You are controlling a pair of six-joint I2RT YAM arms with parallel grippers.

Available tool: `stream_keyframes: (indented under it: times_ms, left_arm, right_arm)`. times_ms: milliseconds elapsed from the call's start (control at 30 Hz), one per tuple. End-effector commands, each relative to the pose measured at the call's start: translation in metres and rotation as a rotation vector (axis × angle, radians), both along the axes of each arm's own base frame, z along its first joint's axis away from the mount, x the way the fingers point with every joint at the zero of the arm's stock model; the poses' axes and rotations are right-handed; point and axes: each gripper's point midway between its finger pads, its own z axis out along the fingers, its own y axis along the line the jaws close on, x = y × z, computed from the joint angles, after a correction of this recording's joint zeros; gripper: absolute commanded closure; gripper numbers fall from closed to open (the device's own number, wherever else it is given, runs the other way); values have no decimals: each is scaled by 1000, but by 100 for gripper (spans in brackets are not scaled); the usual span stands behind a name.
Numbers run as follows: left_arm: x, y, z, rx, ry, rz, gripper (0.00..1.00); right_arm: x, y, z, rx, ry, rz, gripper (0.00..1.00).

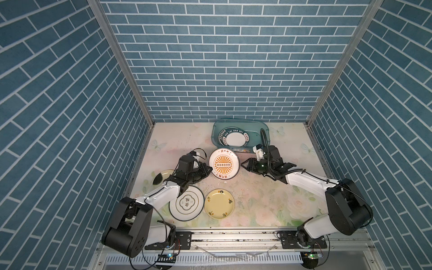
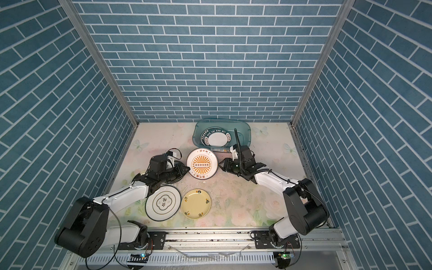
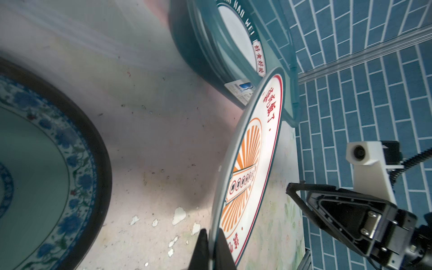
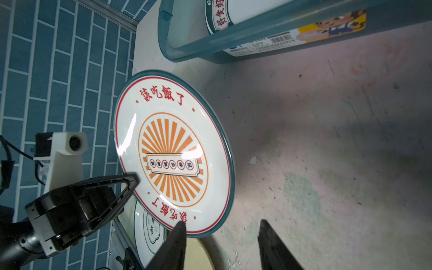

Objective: Place the plates into the plastic bin on the countertop
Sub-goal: Pick up the plate from the center of the table.

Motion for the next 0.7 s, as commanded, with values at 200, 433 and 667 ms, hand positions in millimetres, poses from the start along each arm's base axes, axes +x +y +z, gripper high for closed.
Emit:
stream_keyframes:
  times_ms: [200,433,667]
  left_arm:
    - [13,-27,42,-113,-78,-54,100]
    - [18,-39,57,-212,-95,-76,100]
    - [17,-43,64,-233,-101,-97,100]
  right_arm:
    - [1,6,14,65,-36,15,56]
    - [7,7,14,65,-47,10,69]
    - [15,6,26,86,-79,2,88]
